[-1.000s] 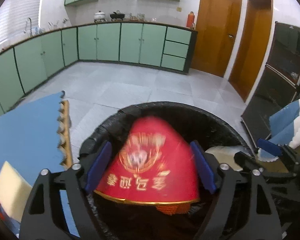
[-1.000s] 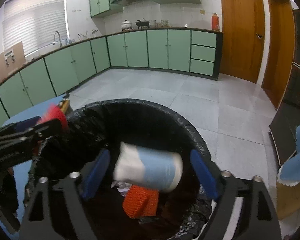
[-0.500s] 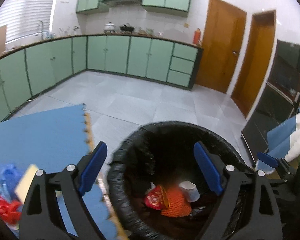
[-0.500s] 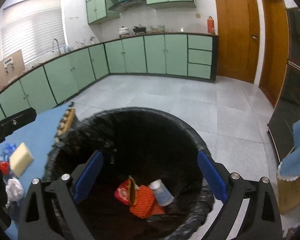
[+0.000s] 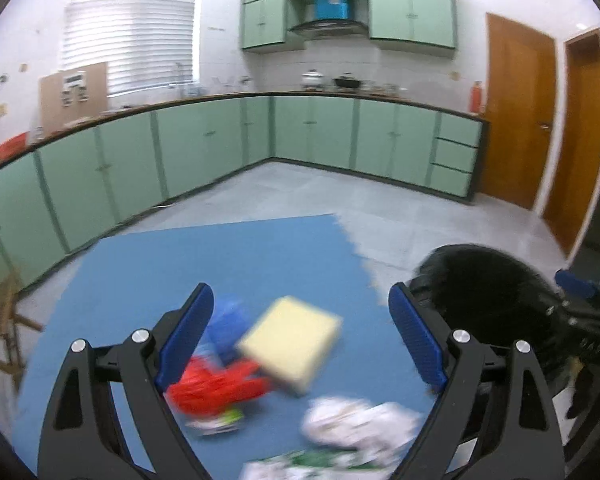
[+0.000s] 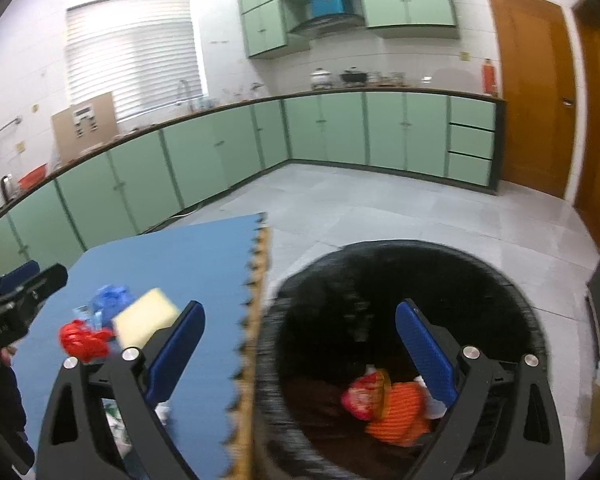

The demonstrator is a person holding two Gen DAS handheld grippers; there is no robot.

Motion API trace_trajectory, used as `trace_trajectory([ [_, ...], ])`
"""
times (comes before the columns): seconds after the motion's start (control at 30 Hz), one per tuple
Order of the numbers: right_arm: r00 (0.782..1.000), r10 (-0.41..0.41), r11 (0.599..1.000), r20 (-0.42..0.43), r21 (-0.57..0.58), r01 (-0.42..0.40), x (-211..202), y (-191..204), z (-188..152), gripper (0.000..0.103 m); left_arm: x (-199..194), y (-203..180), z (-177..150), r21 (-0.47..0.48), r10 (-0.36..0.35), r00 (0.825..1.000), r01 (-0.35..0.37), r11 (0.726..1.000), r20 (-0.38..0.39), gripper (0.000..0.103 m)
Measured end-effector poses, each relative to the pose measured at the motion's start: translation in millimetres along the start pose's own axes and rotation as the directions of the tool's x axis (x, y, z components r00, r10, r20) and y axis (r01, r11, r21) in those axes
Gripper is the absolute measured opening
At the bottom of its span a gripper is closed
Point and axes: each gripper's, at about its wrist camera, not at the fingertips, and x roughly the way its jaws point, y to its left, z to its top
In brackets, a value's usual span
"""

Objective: Collect trash
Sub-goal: 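Move both open grippers back over the table toward the remaining trash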

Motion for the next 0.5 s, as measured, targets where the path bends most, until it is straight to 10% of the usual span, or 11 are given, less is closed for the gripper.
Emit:
trace_trajectory([
  [0.5, 0.992, 0.086, 0.991, -0.094, -0.096, -0.095, 33.8, 81.8, -35.3, 0.094, 28.4, 76.5, -56.5, -0.064, 0.07, 0.984, -0.081, 0.995, -0.166, 0.085],
])
